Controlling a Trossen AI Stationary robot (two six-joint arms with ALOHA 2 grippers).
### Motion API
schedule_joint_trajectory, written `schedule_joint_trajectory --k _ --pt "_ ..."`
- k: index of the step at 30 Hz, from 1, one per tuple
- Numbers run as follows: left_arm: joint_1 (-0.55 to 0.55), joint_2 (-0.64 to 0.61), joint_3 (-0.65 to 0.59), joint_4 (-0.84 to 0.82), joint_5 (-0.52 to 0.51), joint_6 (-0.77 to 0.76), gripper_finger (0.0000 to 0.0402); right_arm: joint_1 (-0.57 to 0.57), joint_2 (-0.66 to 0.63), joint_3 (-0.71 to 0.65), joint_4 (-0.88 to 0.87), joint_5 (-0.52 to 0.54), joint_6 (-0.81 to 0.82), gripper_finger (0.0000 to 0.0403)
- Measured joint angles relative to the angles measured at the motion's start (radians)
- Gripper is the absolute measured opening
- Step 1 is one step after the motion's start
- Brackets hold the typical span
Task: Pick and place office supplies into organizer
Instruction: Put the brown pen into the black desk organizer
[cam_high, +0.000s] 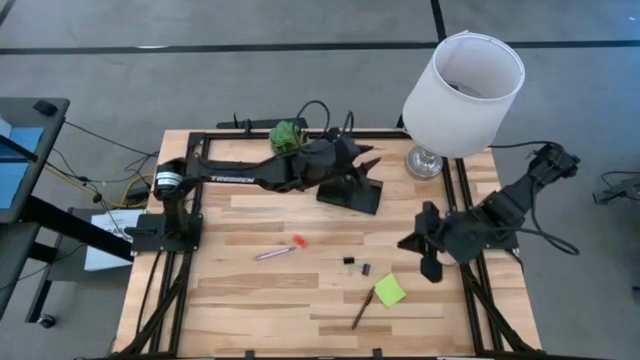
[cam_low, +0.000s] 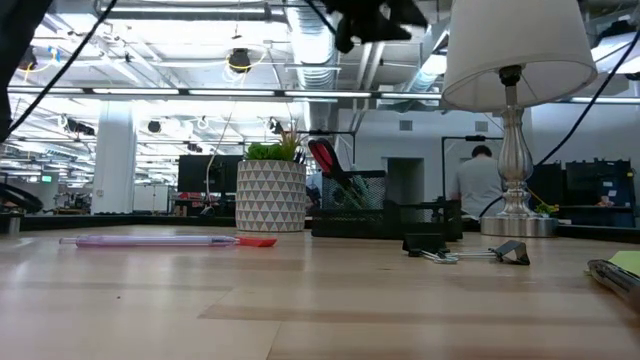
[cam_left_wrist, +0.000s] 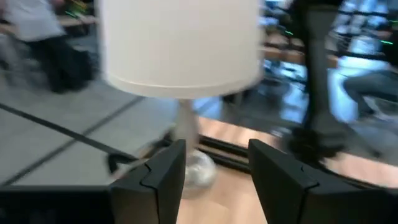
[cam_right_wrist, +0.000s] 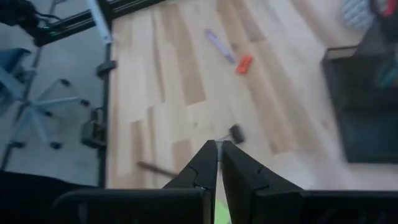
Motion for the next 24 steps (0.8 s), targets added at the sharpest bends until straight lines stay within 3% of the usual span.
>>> schedule_joint_trajectory --k 10,17,24 --pt "-0.117 -0.015 0.048 -0.27 0.243 -0.116 0.0167 0.135 0.016 0.0 -0.007 -0.031 0.14 0.0012" --pt "-0.208 -0.015 0.048 -0.374 0.317 -0.209 0.0167 0.197 0.081 0.0 -0.007 -0.039 0.193 0.0012" --pt "-0.29 -0.015 0.047 -0.488 0.314 -0.275 0.0167 0.214 0.165 0.0 0.014 -0.076 0.194 0.0012"
